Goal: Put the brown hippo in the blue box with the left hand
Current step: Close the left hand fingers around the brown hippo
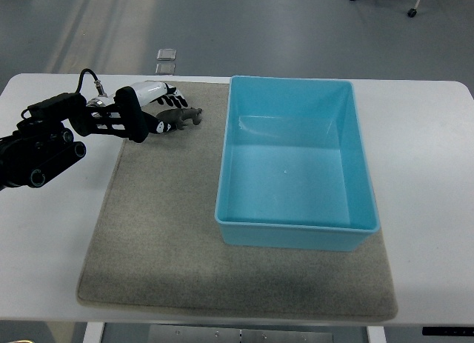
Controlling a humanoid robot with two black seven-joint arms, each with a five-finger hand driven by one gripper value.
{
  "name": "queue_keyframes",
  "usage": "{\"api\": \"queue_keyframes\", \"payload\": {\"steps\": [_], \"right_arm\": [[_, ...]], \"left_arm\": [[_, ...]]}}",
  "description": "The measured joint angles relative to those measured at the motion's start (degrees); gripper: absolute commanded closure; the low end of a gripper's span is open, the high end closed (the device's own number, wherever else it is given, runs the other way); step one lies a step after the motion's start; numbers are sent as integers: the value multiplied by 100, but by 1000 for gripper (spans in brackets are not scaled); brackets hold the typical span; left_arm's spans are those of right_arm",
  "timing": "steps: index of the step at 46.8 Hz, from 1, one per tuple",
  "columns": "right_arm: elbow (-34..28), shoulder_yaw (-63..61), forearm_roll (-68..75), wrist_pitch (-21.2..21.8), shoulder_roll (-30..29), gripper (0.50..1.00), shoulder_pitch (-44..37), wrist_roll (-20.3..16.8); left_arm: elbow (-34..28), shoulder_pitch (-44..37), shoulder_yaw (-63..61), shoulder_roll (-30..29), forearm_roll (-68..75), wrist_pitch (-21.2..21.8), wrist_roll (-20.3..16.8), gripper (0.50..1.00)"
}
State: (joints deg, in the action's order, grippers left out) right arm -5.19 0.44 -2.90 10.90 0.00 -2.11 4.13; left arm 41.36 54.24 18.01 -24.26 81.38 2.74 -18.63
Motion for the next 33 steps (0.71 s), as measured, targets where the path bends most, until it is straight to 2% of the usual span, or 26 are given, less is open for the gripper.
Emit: {"api": "queue_keyframes", "payload": {"steps": [2, 7, 33], "right_arm": [[0, 0, 0, 0, 0, 564, 0, 0], [0, 0, 0, 0, 0, 564, 0, 0], [0, 0, 0, 0, 0, 564, 0, 0]], "left_arm": [[-1, 4, -61, 0, 0, 1, 0, 943], [-4, 18, -159, -2, -1, 9, 0, 1000], [47, 138, -120, -52, -71, 17, 3, 1000]]}}
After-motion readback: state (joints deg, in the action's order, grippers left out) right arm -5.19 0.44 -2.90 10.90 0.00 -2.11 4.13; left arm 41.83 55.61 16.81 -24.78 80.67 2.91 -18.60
